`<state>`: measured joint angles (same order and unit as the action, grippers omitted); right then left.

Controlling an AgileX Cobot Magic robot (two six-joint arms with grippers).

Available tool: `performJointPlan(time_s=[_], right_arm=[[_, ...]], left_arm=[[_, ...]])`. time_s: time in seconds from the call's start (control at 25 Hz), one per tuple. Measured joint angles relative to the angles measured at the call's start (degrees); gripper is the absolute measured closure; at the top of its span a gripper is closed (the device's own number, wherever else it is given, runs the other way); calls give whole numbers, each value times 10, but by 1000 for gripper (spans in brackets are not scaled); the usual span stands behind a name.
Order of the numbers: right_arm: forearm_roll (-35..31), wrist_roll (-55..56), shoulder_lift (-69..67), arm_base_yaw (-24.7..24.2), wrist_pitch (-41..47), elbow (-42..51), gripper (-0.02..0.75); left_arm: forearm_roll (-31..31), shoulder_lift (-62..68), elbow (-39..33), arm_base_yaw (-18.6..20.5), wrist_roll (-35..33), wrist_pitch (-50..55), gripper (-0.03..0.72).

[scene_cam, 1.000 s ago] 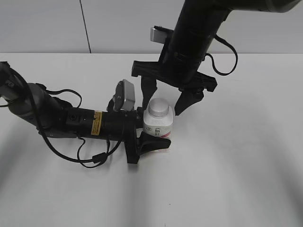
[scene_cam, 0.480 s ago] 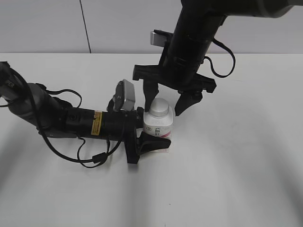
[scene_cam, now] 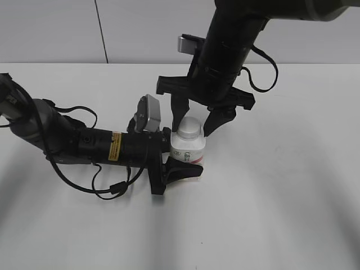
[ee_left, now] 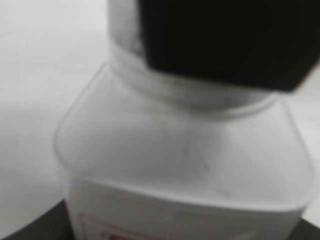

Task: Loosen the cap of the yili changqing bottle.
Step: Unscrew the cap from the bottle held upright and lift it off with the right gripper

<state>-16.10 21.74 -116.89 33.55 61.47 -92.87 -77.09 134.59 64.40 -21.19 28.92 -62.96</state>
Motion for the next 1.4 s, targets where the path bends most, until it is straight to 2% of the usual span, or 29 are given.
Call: performJointPlan(time_s=[0.24, 0.64, 1.4], right_arm=[[-3, 0, 0, 3, -2, 0, 330], [-2, -20, 0, 4, -3, 0, 337], [-2, -491, 0, 4, -3, 0, 339]], left_arm=[[0, 0, 0, 0, 0, 1, 269], [2, 0, 0, 0, 0, 4, 274], [-2, 0, 0, 0, -2, 2, 279]])
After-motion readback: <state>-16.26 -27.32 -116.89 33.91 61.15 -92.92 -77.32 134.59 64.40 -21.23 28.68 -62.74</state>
